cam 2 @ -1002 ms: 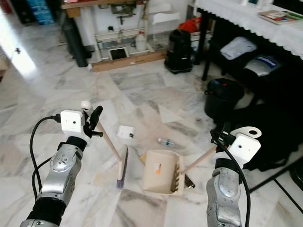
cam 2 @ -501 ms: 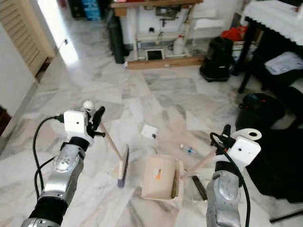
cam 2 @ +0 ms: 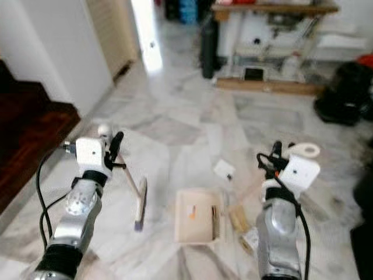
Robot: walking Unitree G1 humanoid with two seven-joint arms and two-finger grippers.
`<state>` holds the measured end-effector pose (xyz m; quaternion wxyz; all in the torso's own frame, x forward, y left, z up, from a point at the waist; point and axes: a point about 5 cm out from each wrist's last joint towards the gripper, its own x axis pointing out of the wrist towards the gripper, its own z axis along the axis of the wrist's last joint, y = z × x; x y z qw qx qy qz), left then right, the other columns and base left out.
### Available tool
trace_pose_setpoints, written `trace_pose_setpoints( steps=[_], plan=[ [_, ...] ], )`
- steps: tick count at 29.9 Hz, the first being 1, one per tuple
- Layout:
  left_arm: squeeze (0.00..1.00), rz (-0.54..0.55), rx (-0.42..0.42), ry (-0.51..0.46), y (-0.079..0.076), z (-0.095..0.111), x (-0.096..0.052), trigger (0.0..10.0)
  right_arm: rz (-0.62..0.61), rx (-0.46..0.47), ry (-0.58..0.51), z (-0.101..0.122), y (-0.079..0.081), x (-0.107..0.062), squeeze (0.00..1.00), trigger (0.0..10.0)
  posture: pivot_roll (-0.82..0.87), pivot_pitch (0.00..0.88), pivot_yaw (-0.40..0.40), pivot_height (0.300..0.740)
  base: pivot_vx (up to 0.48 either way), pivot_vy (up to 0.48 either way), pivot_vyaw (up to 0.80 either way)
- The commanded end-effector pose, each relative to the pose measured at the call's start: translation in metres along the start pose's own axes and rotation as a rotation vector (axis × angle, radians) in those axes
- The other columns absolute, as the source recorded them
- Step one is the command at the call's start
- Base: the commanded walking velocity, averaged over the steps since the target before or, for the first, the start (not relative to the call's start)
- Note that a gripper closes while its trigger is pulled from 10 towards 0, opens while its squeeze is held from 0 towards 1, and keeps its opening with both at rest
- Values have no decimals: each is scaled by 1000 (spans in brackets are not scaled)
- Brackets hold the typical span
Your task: Sweep floor
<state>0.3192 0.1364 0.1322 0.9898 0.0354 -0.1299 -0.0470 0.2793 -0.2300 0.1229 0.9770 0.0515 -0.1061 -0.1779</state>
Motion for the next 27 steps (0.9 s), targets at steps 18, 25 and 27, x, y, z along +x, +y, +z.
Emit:
trace_pose_setpoints(
  steps=[18, 25, 27],
  plan=[
    [0, 30, -12, -78, -17, 13, 5, 10000, 74, -86, -86, 34, -11, 20, 0, 10000, -93, 0, -58, 740, 0, 0, 794],
    [0, 25, 2, -85, -11, 17, 9, 10000, 81, -61, -86, 32, -3, 20, 0, 10000, -61, 0, -60, 740, 0, 0, 794],
    [0, 45, 7, -86, -6, 18, 9, 10000, 97, -53, -73, 29, 2, 20, 0, 10000, -60, 0, -64, 740, 0, 0, 794]
  ],
)
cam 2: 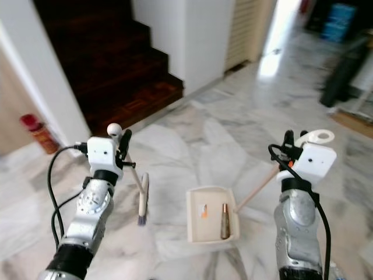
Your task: Sweep floor
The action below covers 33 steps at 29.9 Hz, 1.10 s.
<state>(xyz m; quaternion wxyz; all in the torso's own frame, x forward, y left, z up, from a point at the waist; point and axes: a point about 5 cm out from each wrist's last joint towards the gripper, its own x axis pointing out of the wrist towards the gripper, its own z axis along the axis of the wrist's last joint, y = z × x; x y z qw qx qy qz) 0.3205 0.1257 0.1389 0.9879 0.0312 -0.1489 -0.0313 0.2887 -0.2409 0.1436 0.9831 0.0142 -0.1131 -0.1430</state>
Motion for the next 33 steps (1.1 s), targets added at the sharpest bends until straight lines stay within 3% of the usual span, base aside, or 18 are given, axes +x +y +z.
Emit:
trace_pose_setpoints(
  steps=[1, 8, 23, 24, 25, 26, 33],
  plan=[
    [0, 29, 21, -42, 8, 9, 4, 10000, 32, 12, -43, 8, 10, 3, 0, 10000, -52, 0, -70, 740, 0, 0, 794],
    [0, 58, 38, -37, 19, 8, 3, 10000, 39, 32, -33, 5, 18, 5, 0, 10000, -31, 0, -61, 740, 0, 0, 794],
    [0, 29, 54, -35, 17, 12, -1, 10000, 31, 78, -7, -5, 28, 1, 0, 10000, 5, 0, -18, 740, 0, 0, 794],
    [0, 29, 56, -33, 18, 13, -2, 10000, 21, 116, 14, -8, 30, 1, 0, 10000, 11, 0, -16, 740, 0, 0, 794],
    [0, 30, 57, -31, 18, 13, -3, 10000, -6, 239, 85, -16, 32, 0, 0, 10000, 17, 0, -14, 740, 0, 0, 0],
    [0, 30, 58, -32, 19, 14, -3, 10000, -20, 275, 108, -20, 33, 0, 0, 10000, 22, 0, -12, 740, 0, 0, 0],
    [0, 36, 75, -16, 24, 14, -10, 10000, -17, 282, 134, -26, 40, -5, 0, 10000, 32, 0, -5, 740, 0, 0, 0]
  ],
)
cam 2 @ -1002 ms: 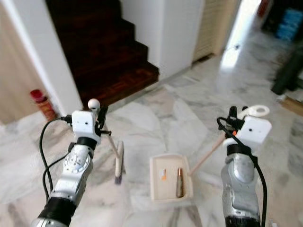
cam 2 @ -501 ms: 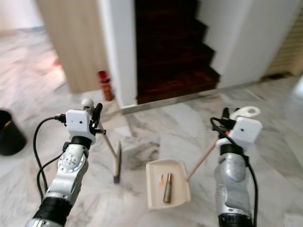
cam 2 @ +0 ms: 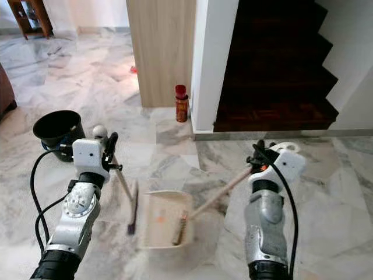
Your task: Sweep floor
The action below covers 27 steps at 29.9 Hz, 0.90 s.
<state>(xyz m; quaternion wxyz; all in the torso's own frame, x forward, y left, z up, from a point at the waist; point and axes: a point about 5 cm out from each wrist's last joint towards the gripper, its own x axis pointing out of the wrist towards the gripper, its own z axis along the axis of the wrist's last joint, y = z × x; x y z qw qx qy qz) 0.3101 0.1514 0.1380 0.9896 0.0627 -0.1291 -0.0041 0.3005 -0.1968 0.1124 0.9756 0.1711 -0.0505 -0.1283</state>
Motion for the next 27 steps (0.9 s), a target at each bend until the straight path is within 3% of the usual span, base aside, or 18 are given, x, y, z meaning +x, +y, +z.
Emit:
trace_pose_setpoints(
  steps=[1, 24, 27],
  plan=[
    [0, -5, 5, -59, 0, 14, 1, 10000, 0, -12, -34, 8, -1, 2, 0, 10000, 30, 0, -5, 740, 0, 0, 0],
    [0, 14, -9, -53, -1, 16, -1, 10000, 35, -32, -32, 11, 2, 8, 0, 10000, 49, 0, -19, 740, 0, 0, 0],
    [0, 16, -12, -51, -1, 16, -1, 10000, 47, -41, -38, 12, 3, 8, 0, 10000, 51, 0, -22, 740, 0, 0, 781]
  ],
)
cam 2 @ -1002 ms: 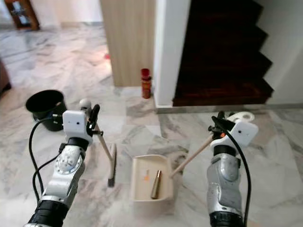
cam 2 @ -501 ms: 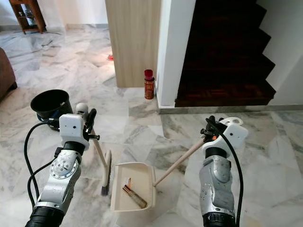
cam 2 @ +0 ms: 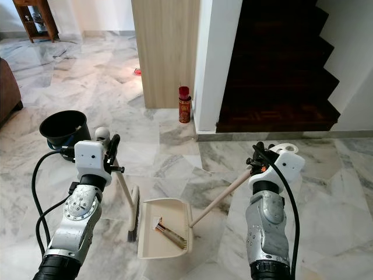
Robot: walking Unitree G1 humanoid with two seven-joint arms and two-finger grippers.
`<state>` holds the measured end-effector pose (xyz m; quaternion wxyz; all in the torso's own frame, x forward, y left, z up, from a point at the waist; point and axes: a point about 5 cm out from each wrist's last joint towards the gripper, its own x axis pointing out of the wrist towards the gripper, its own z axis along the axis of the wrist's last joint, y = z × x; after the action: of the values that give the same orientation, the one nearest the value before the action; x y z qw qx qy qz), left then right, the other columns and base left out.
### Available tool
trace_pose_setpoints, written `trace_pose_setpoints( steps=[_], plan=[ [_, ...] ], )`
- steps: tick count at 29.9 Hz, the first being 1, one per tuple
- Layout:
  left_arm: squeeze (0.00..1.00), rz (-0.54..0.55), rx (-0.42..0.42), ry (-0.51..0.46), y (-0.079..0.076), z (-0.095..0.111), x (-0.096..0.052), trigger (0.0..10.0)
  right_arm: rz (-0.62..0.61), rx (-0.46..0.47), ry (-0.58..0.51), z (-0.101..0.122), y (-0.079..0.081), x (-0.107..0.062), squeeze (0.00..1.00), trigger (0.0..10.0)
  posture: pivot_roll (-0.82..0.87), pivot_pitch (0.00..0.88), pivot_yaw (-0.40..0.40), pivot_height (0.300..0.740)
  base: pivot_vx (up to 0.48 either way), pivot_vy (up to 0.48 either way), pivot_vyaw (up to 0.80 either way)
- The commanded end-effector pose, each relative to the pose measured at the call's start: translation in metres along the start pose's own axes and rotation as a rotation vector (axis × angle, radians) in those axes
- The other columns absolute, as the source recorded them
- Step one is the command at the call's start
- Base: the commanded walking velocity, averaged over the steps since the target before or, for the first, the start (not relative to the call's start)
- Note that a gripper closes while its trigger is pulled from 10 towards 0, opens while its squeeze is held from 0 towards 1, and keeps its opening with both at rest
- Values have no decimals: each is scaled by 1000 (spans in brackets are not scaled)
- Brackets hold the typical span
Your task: Sweep floor
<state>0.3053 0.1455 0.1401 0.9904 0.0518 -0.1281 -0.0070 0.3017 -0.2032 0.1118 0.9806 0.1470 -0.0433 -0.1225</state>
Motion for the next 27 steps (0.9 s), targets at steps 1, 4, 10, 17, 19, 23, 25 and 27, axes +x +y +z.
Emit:
trace_pose_setpoints(
  steps=[1, 4, 10, 17, 19, 23, 25, 27],
  plan=[
    [0, 19, 10, -53, 4, 13, 3, 10000, 36, 7, -49, 11, 9, 5, 0, 10000, 51, 0, -24, 740, 0, 0, 800],
    [0, 21, 7, -53, 2, 13, 2, 10000, 37, 16, -39, 10, 9, 4, 0, 10000, 50, 0, -27, 740, 0, 250, 250],
    [0, 15, 13, -51, 1, 12, 1, 10000, 48, 2, -50, 11, 9, 5, 0, 10000, 50, 0, -29, 740, 0, 0, 95],
    [0, 10, 11, -48, -1, 11, 0, 10000, 57, 3, -52, 12, 11, 5, 0, 10000, 50, 0, -32, 740, 0, 0, 800],
    [0, 10, 13, -47, -1, 11, -1, 10000, 58, 3, -52, 12, 11, 5, 0, 10000, 48, 0, -31, 740, 0, 0, 800],
    [0, 22, 15, -54, 0, 12, 0, 10000, 57, 8, -47, 12, 10, 5, 0, 10000, 48, 0, -33, 740, 0, 0, 713],
    [0, 22, 13, -54, 0, 12, 0, 10000, 56, 13, -43, 12, 10, 6, 0, 10000, 49, 0, -37, 740, 0, 0, 0],
    [0, 23, 12, -54, 0, 13, 0, 10000, 58, 15, -42, 12, 10, 7, 0, 10000, 48, 0, -39, 740, 0, 0, 0]
  ],
)
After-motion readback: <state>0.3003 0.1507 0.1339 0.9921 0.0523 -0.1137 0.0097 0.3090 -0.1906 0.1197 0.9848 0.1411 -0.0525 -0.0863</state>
